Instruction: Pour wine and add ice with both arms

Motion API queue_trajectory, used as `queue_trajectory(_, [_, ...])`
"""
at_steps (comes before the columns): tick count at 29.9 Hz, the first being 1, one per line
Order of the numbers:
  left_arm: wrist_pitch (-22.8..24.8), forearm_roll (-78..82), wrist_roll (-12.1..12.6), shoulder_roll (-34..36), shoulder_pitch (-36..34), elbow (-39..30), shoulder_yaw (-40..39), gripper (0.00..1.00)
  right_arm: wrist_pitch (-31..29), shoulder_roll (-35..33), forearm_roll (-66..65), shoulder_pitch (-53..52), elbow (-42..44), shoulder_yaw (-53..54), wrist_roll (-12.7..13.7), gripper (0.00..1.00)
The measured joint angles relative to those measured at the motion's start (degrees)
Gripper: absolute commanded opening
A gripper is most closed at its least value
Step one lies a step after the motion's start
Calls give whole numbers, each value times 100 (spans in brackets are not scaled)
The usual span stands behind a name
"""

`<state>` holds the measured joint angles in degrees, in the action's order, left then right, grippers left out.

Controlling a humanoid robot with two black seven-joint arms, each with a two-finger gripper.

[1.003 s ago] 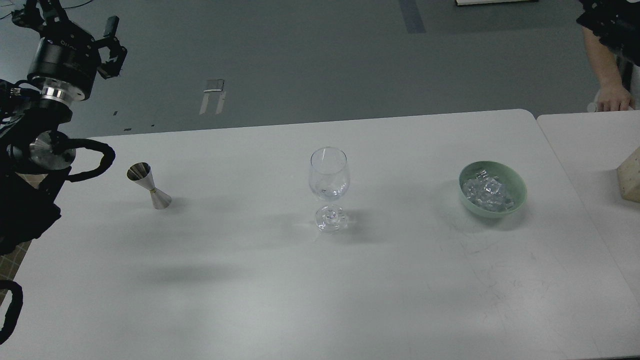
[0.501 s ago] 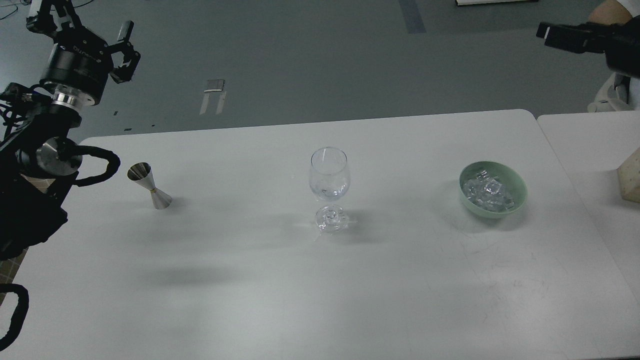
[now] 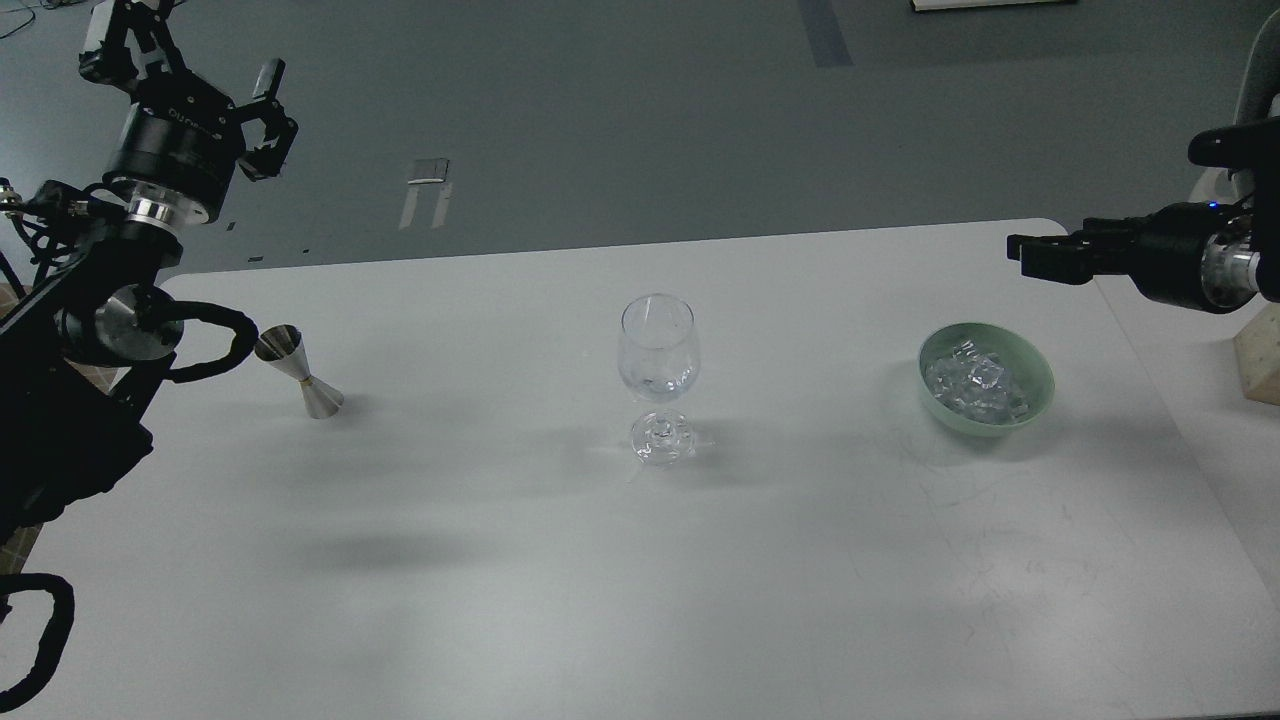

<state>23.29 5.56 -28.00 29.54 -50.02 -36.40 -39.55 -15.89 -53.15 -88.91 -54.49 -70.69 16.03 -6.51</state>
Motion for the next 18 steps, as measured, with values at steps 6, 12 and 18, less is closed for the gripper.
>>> queue_trajectory(6, [-16,0,0,0,7,1,0,98,0,39,-10,393,-186,-5,46,79])
queue_trajectory(12, [-8,-18,0,23,89,7,-11,98,27,172,-173,723,-200,11,191,78])
queue_trajectory(18, [17,-21,0,32,155,35,-18,98,28,286,-198,746,-193,12,214,77])
